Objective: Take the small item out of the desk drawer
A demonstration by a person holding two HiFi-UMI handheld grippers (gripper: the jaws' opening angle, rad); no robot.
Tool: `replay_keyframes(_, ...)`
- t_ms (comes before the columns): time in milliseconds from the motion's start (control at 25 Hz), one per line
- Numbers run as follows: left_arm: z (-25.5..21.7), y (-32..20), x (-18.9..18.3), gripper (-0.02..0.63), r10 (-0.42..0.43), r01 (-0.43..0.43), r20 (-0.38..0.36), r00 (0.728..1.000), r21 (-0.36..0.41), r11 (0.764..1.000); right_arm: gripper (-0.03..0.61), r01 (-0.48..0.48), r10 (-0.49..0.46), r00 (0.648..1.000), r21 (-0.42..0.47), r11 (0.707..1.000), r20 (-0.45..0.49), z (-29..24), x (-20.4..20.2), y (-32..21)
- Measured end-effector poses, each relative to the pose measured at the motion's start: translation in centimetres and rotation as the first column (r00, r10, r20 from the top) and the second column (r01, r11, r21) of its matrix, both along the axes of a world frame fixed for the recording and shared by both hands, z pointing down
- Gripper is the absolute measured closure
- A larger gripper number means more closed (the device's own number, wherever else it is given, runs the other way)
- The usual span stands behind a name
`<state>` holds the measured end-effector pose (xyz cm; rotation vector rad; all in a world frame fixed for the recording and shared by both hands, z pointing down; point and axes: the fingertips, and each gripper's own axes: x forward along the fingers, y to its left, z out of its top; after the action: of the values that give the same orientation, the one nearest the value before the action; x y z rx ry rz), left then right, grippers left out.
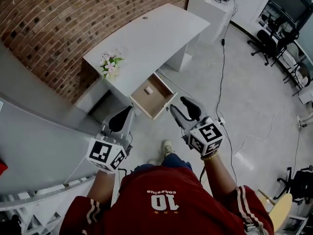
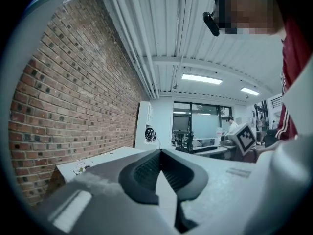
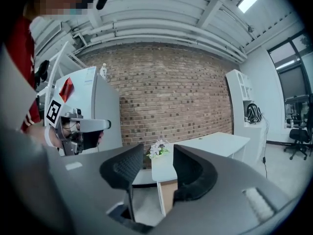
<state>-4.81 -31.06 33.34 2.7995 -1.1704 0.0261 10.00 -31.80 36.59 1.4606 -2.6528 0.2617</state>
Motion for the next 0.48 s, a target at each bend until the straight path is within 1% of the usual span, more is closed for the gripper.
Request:
replay_keyframes(40,0.2,0.0,-0.1,0.611,0.004,-0.004,0.0,1.0,-0.001,1.0,0.392,-0.005,0.005,1.0,-0.009,1.0,-0.005,0.5,0.1,-0.3)
replay_keyframes(200,1.2,-0.4,-0.4,0.611,-0.01,0.009,-0.004,1.0,-0.027,1.0,0.391,-0.023,0.022,1.0,-0.015,1.0,-0.022,1.8,0.5,-1.1)
replay_keyframes(360,1.4,-1.6,0.1,0.611,-0.012,0.012,0.008,1.0,-0.032,0.999,0.391,0.013,-0.013,1.0,-0.014,1.0,-0.022,3.3,0.6,-3.0)
replay_keyframes(480,2.2,-3.4,0.4,0.611,-0.022,0.022,0.019,1.0,-0.042,0.999,0.388,0.029,-0.029,1.0,-0.043,0.999,-0.01,5.4,0.5,-5.4)
